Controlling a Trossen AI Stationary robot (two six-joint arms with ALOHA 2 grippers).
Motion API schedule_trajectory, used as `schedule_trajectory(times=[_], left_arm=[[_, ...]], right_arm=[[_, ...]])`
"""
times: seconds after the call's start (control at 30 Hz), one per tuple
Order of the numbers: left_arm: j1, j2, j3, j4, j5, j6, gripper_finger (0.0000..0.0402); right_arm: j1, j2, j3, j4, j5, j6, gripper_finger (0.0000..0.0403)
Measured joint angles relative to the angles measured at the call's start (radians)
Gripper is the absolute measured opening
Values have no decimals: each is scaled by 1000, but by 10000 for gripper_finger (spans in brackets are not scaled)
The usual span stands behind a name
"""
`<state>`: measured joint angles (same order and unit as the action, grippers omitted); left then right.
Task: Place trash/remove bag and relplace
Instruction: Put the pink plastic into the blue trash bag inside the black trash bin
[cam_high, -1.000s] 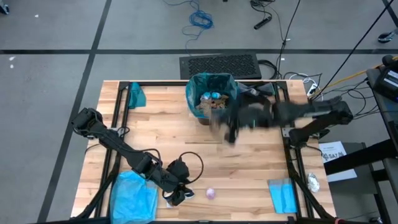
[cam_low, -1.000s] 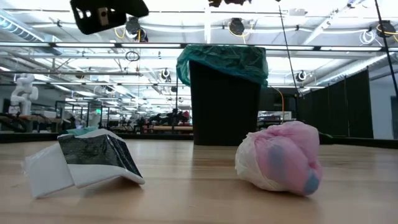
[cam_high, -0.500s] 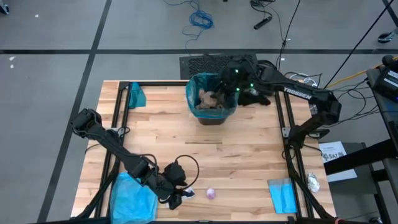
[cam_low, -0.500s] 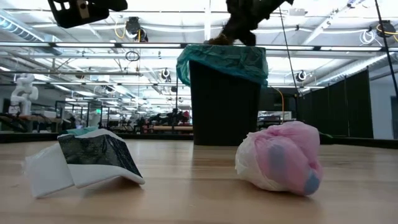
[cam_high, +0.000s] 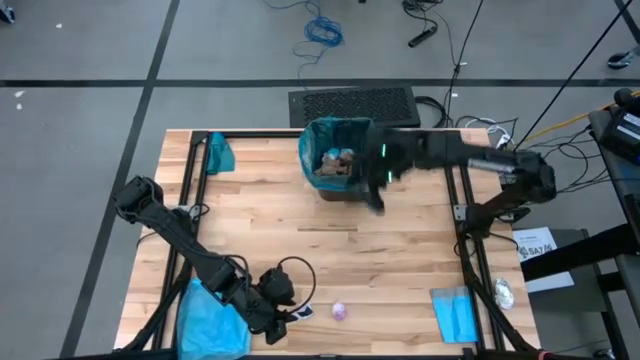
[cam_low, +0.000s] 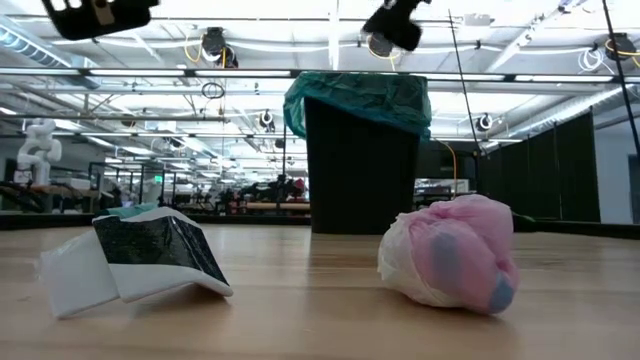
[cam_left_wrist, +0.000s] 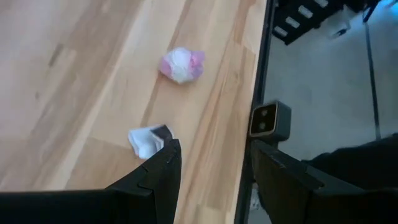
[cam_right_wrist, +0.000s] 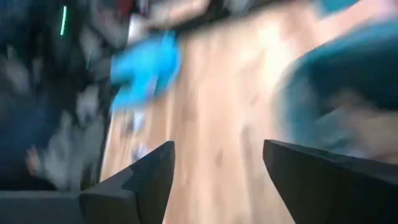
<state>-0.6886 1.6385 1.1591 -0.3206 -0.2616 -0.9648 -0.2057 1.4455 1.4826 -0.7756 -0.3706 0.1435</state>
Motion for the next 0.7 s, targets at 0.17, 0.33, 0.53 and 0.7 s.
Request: schedule_trajectory(times=[0.17, 0.33, 0.53, 0.7], left_arm=[[-12, 28, 0, -2, -1, -49, 189], [-18, 37, 0, -2, 0, -78, 189], [-19, 37, 0, -2, -4, -117, 189], [-19, 37, 0, 1, -6, -130, 189]], right_arm=[[317, -6, -44, -23, 289, 64, 203], [552, -4, -168, 106, 428, 245, 185], [727, 55, -384, 421, 496, 443, 181], [777, 170, -478, 609, 502, 552, 181]])
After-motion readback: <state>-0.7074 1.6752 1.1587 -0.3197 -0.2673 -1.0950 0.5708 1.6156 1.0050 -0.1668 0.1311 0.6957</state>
